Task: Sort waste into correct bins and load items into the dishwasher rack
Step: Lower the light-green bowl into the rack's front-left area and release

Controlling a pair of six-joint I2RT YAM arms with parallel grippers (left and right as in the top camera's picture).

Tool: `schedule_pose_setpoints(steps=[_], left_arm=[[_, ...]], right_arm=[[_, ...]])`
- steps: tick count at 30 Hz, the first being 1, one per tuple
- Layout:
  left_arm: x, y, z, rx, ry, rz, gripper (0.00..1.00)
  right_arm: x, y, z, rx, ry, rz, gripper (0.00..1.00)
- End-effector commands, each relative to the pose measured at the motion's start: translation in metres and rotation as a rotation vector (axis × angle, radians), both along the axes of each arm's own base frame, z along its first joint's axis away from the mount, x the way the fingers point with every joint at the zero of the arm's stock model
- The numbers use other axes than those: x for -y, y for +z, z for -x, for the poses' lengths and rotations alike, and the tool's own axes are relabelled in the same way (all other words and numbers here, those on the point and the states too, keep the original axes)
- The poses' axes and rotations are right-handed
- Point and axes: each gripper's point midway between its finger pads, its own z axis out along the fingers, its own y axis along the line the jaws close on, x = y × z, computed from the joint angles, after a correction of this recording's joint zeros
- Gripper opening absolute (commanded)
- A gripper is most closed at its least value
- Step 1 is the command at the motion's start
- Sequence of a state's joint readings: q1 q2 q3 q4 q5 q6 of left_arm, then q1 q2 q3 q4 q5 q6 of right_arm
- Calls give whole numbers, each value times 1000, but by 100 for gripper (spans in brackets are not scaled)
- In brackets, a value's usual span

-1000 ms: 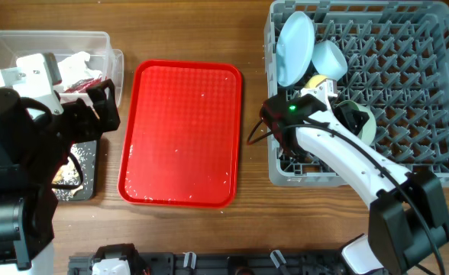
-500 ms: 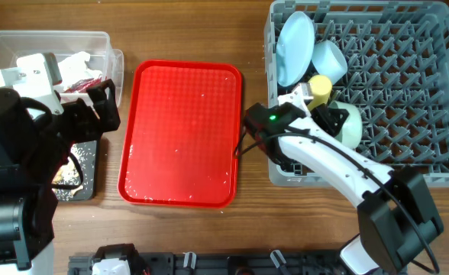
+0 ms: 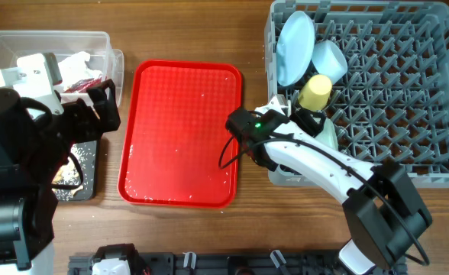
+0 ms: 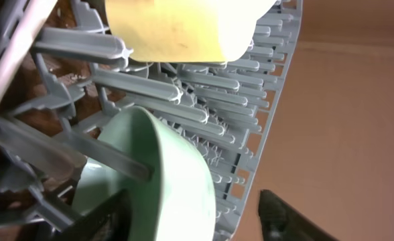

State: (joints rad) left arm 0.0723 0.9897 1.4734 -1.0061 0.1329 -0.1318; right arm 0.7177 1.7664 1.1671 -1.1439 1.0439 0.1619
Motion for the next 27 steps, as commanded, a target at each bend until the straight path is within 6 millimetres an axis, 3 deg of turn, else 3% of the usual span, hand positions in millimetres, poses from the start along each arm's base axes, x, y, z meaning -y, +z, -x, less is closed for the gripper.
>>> schedule_pose_setpoints(steps=[1, 3, 7, 12, 13, 15, 16, 18, 20, 21, 22, 24, 26, 27], left_arm=[[2, 5, 3, 20, -24, -13, 100], [2, 5, 2, 21, -23, -14, 100], [2, 7, 2, 27, -24, -14, 100], [2, 7, 2, 28, -24, -15, 100], [2, 7, 1, 30, -23, -15, 100], [2, 7, 1, 29, -24, -16, 100], [2, 7, 1, 29, -31, -28, 100], [2, 3, 1, 14, -36, -37, 100], [7, -2, 2, -5, -89, -66, 100], [10, -4, 3, -14, -104, -59, 100], [12, -8, 5, -31, -122, -67, 100], [12, -14, 8, -58, -127, -64, 100], [14, -17, 11, -75, -130, -55, 100], [14, -22, 14, -97, -132, -52, 100]], right_arm=[[0, -5, 3, -36, -2, 9, 68], [-2, 1, 10, -25, -72, -61, 71], [-28, 0, 11, -11, -170, -307, 71], [-80, 11, 5, -17, -168, -675, 68], [-87, 25, 2, 25, -174, -746, 68], [-105, 104, -2, 155, -118, -993, 68], [-108, 130, 0, 189, -92, -1066, 68], [-105, 189, 19, 267, -40, -1253, 68], [-87, 229, 50, 326, -6, -1386, 64], [-75, 238, 64, 346, -6, -1410, 39], [-67, 243, 72, 355, -5, -1421, 5], [-51, 252, 92, 379, -12, -1456, 4], [-41, 255, 102, 408, -91, -1523, 100], [-40, 255, 104, 418, -122, -1547, 100]])
